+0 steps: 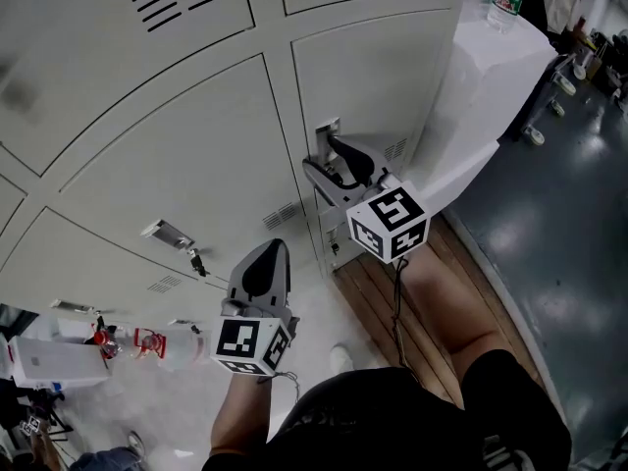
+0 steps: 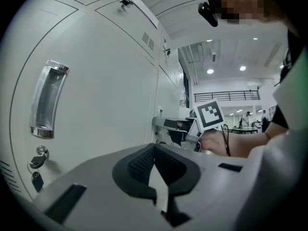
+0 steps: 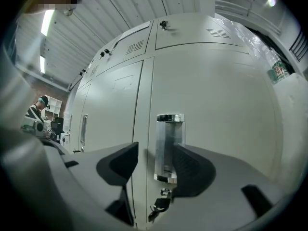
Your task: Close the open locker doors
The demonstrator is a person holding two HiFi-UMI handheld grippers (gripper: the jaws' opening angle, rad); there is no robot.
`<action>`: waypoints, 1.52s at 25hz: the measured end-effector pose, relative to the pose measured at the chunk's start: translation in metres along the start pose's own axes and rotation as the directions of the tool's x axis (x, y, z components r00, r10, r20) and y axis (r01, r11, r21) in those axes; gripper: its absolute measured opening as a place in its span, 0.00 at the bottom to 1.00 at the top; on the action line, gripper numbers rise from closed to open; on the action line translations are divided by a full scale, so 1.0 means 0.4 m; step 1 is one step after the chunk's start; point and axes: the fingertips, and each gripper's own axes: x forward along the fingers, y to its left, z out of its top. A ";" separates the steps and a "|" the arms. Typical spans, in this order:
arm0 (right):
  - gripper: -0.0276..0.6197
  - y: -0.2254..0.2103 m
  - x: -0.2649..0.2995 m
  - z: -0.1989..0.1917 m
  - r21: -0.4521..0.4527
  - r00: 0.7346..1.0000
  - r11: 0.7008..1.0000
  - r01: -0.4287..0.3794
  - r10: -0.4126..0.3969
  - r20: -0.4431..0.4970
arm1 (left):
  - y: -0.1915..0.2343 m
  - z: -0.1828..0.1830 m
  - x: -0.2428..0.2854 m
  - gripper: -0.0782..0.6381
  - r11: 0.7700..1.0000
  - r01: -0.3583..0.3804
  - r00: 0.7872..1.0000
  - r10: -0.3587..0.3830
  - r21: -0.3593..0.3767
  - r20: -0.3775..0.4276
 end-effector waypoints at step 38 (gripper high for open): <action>0.05 0.030 -0.529 0.038 0.015 1.000 1.000 -0.012 0.012 0.014 | -0.419 0.004 -0.170 0.12 0.998 -0.063 0.997 0.062 0.015 0.046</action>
